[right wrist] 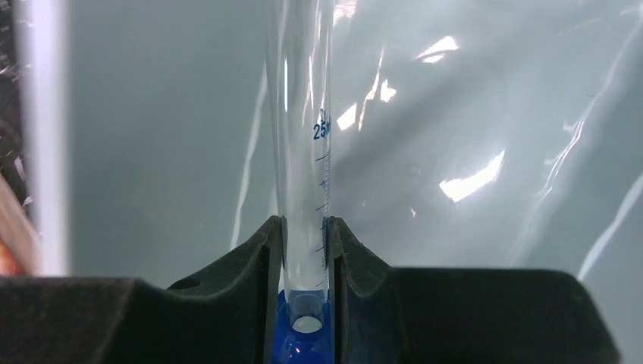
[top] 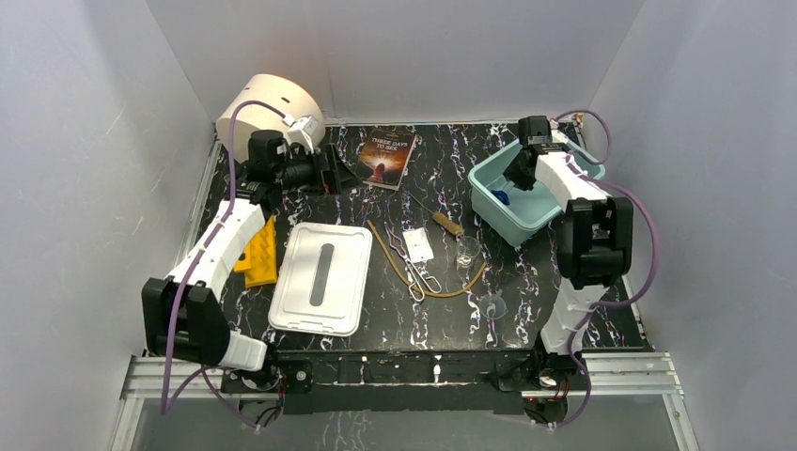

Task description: Organize the chemistry lab equipment

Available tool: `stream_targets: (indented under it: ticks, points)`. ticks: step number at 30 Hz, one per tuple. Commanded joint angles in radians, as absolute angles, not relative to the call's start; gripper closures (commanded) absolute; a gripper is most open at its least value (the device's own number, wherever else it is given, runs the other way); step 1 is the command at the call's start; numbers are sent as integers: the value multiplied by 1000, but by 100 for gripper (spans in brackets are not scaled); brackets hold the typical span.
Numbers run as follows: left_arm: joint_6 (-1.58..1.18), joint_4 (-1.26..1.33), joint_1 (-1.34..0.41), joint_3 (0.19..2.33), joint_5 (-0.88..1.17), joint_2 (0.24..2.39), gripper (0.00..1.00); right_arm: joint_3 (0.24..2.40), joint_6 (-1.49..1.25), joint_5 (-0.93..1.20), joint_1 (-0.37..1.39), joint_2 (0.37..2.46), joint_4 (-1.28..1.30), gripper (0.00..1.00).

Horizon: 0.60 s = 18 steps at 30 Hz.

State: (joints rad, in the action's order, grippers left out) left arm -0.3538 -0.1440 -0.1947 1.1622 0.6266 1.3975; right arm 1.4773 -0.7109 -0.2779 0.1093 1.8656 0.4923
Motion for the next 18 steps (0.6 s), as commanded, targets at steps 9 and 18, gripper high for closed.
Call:
stream_targets:
  ticks: [9,18]
  points:
    - [-257,-248,-196,1260,556,1466,2,1575,-755,-177,62,2018,423,74]
    - [-243,-228,-196,1262,554,1489,2,1742,-662,-22,57,2160,433,71]
